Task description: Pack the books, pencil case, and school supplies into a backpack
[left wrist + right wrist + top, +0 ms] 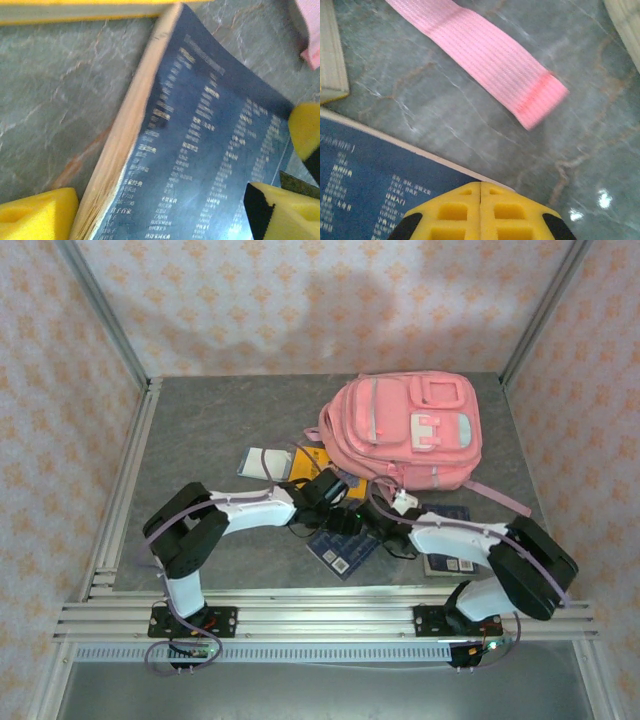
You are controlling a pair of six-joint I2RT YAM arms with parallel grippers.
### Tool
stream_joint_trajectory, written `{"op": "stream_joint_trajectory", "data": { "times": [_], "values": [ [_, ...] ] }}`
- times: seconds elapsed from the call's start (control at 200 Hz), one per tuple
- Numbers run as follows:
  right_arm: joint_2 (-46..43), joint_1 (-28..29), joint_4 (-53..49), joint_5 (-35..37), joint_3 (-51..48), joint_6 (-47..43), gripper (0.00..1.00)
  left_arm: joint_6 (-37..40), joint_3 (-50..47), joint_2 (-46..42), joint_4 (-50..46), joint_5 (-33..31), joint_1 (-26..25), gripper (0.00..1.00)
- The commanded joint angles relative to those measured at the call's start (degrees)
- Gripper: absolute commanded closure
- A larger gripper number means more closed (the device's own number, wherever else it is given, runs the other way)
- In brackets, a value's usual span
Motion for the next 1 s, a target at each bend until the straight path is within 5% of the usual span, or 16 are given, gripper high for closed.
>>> {"op": "stream_joint_trajectory", "data": {
  "times": [0.0,0.235,0.47,0.62,0.871,0.996],
  "values": [
    [4.6,-0.8,2.6,-1.3,3.0,-4.8,1.0,-1.7,-2.5,-2.3,-3.2,0.9,-0.7,0.13],
    [1.9,-3.9,5.6,-5.8,4.9,-7.6,1.0,-2.5,-3.3,-4.2,-6.9,-6.7,-0.7,0.13],
    [-12.0,-4.8,-0.6,-4.4,0.1,-4.9,0.74,-5.4,-3.6,-2.6,-7.8,-9.6,-0.6,0.15],
    [-17.3,-5.3,2.6,-9.4,-6.6,-2.7,0.73,-6.7,-5.7,-3.4,-5.3,-9.4,-0.1,0.22],
    [-14.2,-5.3,13.0,-18.8,-13.8,-0.8,0.71,-6.0,-7.8,-4.1,-3.4,-6.4,1.5,0.3],
    [-9.6,-5.3,18.7,-22.7,-14.6,-0.8,0.69,-6.7,-9.5,-3.8,-0.8,-3.8,1.9,0.46]
  ]
}}
